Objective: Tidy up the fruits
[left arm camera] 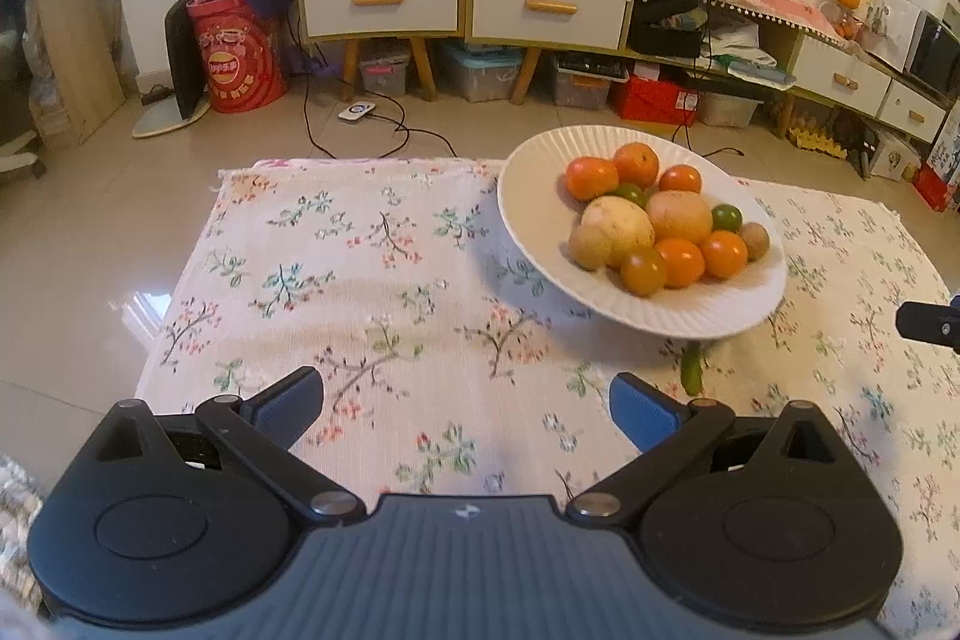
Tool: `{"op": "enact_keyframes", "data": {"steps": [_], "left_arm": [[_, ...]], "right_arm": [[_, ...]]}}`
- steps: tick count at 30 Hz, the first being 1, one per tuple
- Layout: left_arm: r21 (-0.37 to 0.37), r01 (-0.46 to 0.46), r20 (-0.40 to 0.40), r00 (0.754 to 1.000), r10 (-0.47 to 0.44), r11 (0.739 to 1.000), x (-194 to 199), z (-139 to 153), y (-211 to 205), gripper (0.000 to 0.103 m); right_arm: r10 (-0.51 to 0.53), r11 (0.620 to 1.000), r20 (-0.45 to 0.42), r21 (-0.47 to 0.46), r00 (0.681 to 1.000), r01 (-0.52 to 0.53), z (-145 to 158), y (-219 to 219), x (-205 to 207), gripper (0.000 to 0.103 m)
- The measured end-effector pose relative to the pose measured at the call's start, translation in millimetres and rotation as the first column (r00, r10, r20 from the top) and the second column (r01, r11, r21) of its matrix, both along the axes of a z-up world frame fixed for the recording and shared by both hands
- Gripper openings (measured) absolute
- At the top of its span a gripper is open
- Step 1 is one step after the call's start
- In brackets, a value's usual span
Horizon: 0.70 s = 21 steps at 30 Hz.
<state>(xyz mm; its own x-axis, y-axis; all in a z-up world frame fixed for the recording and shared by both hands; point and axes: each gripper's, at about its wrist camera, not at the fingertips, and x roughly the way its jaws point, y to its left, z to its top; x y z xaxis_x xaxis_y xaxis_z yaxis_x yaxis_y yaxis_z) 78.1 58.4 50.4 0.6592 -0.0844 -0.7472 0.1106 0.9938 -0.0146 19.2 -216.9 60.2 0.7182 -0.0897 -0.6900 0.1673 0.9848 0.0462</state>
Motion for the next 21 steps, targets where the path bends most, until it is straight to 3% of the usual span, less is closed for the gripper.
{"op": "enact_keyframes", "data": {"steps": [11, 21], "left_arm": [[0.032, -0.01, -0.019, 1.0, 0.01, 0.999, -32, 10, -10, 0.084], [0.028, -0.021, -0.046, 0.999, 0.022, 0.999, -60, 15, -14, 0.084]], "right_arm": [[0.007, 1.0, -0.036, -0.002, 0.999, -0.008, -1, 25, -24, 0.094], [-0.064, 0.997, -0.058, -0.038, 0.996, 0.061, 6, 41, -45, 0.095]]}}
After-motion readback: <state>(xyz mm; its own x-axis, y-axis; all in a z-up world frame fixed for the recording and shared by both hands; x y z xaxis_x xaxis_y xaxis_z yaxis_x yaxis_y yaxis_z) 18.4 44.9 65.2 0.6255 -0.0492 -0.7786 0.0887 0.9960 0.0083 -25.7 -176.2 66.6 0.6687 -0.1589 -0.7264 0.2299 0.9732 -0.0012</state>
